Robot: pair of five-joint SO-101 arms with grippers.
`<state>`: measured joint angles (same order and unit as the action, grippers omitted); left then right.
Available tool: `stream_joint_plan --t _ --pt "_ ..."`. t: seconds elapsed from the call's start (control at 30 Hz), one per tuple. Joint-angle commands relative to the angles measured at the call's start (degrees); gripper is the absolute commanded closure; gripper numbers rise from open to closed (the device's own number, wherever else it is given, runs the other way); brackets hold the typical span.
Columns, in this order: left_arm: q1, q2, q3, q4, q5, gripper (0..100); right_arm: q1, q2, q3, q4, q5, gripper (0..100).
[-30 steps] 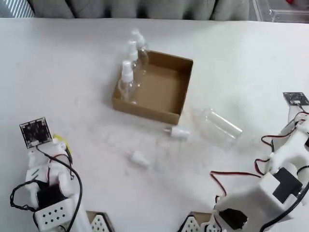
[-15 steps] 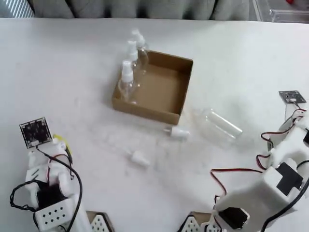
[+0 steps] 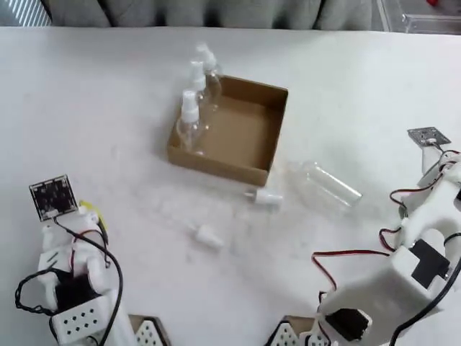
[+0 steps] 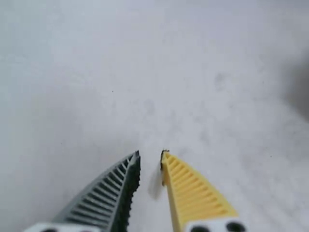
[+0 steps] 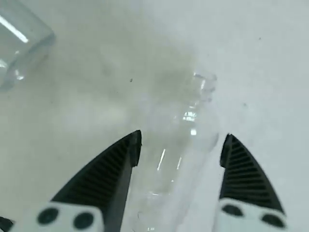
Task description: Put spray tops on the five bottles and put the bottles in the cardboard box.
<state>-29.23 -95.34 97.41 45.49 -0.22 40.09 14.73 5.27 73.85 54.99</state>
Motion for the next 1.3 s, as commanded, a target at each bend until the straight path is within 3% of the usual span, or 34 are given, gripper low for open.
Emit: stream_joint_plan --t 0.0,0.27,1.1,1.27 --pt "0.6 -1.1 -1.3 -0.2 -0.7 92 -1.0 -0.7 -2.8 0.5 0.6 77.7" --pt "0.6 -1.1 -1.3 -0.2 -0.7 92 -1.0 -0.7 -2.0 1.8 4.4 75.2" --pt "0.6 -1.1 -1.3 -0.2 -0.7 92 -1.1 4.3 -5.3 1.9 4.6 75.5" --pt "0.6 -1.1 -1.3 -0.2 -0.7 92 -1.2 4.1 -5.4 1.9 4.6 85.4"
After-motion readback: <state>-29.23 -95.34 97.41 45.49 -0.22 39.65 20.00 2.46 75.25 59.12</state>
